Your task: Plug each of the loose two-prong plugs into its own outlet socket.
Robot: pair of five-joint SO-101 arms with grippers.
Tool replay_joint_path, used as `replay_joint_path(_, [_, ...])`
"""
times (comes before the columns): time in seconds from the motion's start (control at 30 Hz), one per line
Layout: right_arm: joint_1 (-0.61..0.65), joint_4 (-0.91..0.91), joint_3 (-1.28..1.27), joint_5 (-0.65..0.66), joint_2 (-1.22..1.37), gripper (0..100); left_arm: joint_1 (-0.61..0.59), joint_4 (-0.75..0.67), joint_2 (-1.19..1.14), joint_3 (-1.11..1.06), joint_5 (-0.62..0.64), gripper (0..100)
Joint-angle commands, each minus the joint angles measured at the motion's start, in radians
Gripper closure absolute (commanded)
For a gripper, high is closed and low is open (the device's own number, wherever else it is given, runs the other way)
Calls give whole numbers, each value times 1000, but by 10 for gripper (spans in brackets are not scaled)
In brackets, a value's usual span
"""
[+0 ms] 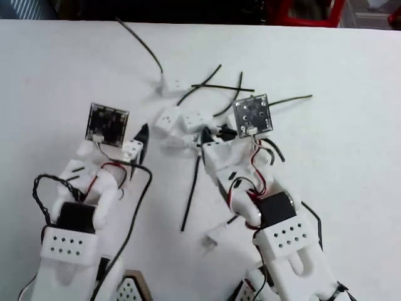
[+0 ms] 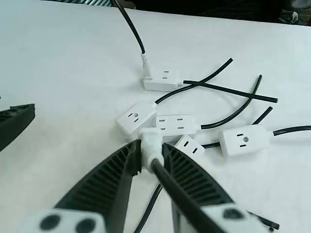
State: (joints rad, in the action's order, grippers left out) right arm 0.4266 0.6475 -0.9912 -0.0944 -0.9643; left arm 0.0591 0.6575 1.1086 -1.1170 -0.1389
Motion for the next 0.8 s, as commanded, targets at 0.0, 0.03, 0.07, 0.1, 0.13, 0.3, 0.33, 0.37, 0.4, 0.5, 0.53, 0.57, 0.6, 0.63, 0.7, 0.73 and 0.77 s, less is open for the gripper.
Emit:
replay_joint_path(0.0, [-10,-54,-14,-37,-12,981,-5,138,-205,264,3,773])
replay_joint_path(0.03, [-10,-84,-28,-43,1,981,-5,172,-263,315,3,753])
replay_joint_path(0.07, [-10,-114,-38,-44,18,981,-5,203,-323,364,3,739])
replay_joint_path(0.1, [-12,-139,-43,-46,39,981,-5,229,-381,407,3,727])
replay_joint_path(0.13, [-13,-160,-44,-48,65,981,-5,245,-438,443,3,719])
replay_joint_path(0.3, [-59,-268,-43,-51,197,981,1,255,-708,594,2,714])
replay_joint_path(0.33, [-71,-291,-43,-51,217,981,10,255,-762,624,2,714])
replay_joint_path(0.37, [-82,-311,-43,-51,236,981,18,255,-814,654,2,714])
replay_joint_path(0.4, [-90,-325,-43,-52,248,981,25,255,-866,684,2,714])
replay_joint_path(0.5, [-99,-346,-41,-52,274,981,47,255,-1010,770,0,714])
replay_joint_path(0.53, [-99,-346,-41,-52,277,981,48,255,-1058,802,0,714])
replay_joint_path(0.57, [-97,-346,-41,-52,277,981,48,255,-1107,838,0,714])
replay_joint_path(0.6, [-96,-344,-41,-52,277,981,47,253,-1156,875,0,714])
replay_joint_path(0.63, [-96,-344,-41,-52,277,981,44,249,-1202,911,0,714])
replay_joint_path(0.7, [-97,-344,-41,-52,277,981,39,230,-1296,984,0,716])
replay_joint_path(0.73, [-97,-344,-41,-52,277,981,35,226,-1340,1019,0,716])
replay_joint_path(0.77, [-97,-344,-41,-52,277,981,33,226,-1385,1056,0,716])
